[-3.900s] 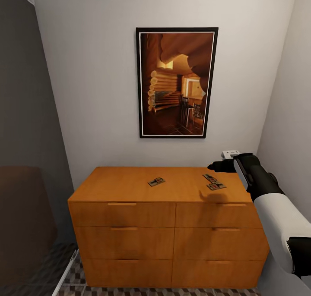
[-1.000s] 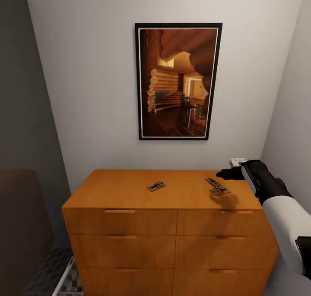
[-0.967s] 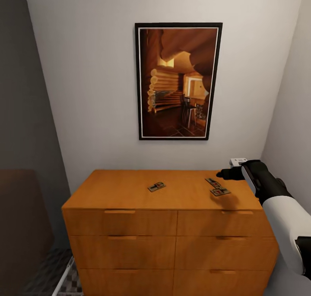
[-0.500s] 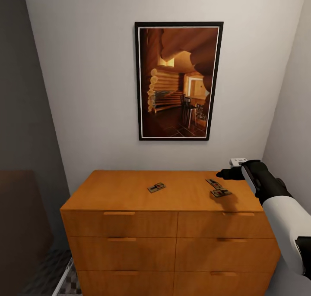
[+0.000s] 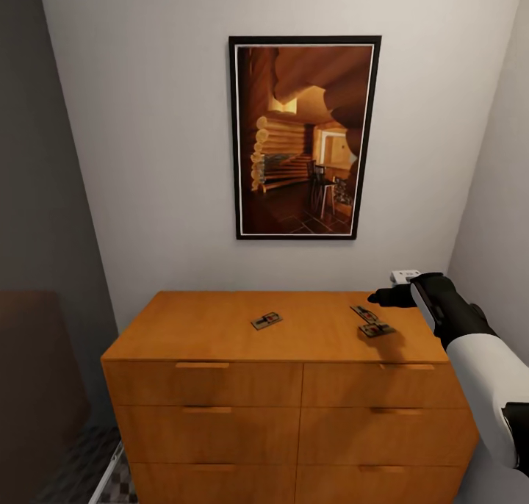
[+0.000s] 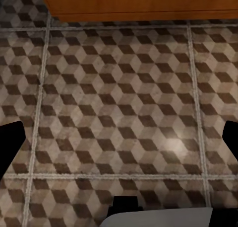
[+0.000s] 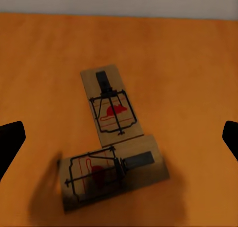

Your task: Take the four mousetraps from the cabinet in the bathroom and place them on the bathroom floor. Make sure all four end up on the same floor surface, and ensure that at least two of them are either under or directly next to the same bathroom sink.

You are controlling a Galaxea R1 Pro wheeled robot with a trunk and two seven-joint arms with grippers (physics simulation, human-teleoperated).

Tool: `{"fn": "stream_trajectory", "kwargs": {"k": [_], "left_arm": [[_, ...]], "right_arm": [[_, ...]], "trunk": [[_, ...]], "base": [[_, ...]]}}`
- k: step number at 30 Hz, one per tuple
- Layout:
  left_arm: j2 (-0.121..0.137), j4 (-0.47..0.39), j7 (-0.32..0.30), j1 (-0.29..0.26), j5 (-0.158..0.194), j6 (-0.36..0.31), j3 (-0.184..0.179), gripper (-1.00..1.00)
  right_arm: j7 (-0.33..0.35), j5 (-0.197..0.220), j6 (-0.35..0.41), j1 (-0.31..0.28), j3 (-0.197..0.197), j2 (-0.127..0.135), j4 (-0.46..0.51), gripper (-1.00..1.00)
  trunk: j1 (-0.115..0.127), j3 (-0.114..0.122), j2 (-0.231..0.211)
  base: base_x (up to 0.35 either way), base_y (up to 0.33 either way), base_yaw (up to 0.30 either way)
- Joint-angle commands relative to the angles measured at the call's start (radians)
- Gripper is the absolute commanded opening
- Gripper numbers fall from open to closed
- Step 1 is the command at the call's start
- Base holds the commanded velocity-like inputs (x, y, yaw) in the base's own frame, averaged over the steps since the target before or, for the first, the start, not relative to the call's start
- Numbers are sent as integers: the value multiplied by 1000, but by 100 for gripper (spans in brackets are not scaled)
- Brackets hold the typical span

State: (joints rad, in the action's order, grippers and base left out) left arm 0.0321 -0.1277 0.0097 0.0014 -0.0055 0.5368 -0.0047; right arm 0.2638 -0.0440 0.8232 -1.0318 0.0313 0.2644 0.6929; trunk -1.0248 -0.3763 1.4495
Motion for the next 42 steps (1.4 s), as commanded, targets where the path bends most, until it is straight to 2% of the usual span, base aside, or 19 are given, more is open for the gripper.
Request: {"fn": "stream_trajectory", "kwargs": {"k": [1, 42], "left_arm": [[0, -1, 1, 0, -1, 2, -1, 100], [0, -1, 1, 0, -1, 3, -2, 100]], "right_arm": [[5, -5, 4, -1, 3, 1, 1, 100], [6, -3, -14, -1, 7, 1, -65, 100]], "trunk": [[0, -1, 1], [0, -1, 1]], "base": [[75, 0, 0], [8, 0, 0]]}}
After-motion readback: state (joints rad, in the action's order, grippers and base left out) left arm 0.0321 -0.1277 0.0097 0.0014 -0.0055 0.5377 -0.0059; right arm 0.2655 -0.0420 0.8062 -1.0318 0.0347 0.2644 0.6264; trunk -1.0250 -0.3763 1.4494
